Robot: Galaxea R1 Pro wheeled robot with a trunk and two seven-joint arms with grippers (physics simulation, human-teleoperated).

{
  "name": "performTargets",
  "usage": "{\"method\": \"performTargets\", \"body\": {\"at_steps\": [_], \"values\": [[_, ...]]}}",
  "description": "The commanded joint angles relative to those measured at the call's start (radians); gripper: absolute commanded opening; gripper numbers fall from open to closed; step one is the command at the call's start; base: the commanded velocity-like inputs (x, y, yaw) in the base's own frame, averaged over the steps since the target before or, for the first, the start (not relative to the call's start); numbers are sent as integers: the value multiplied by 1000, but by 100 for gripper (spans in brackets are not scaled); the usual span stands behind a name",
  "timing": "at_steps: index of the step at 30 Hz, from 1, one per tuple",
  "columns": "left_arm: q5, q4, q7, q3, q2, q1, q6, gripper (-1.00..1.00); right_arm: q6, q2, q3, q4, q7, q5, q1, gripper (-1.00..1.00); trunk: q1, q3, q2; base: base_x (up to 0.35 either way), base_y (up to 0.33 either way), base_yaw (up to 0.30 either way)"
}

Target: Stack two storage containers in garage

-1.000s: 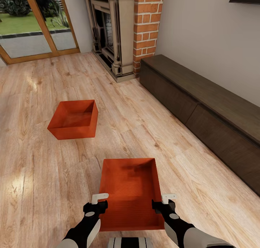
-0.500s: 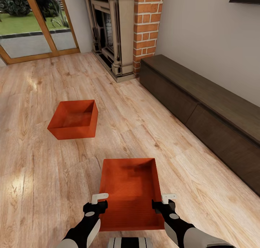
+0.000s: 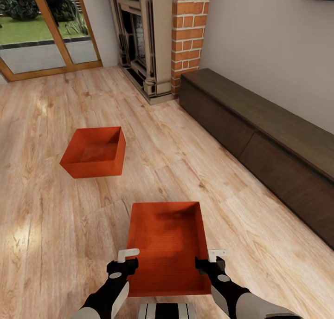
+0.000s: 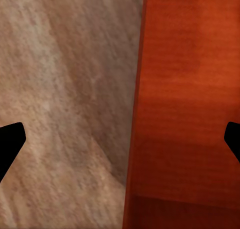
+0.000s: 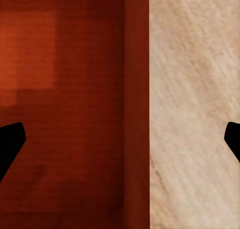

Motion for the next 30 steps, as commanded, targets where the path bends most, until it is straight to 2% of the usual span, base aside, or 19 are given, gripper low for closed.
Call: {"method": "performTargets", "body": {"at_steps": [1, 30], "values": [[-2, 0, 2, 3, -1, 0, 0, 100, -2, 0, 1, 1, -6, 6, -1, 100, 0, -1, 0, 0, 0, 0], [-2, -2, 2, 4, -1, 0, 0, 100, -2, -5, 1, 1, -6, 6, -1, 100, 0, -1, 0, 0, 0, 0]]}}
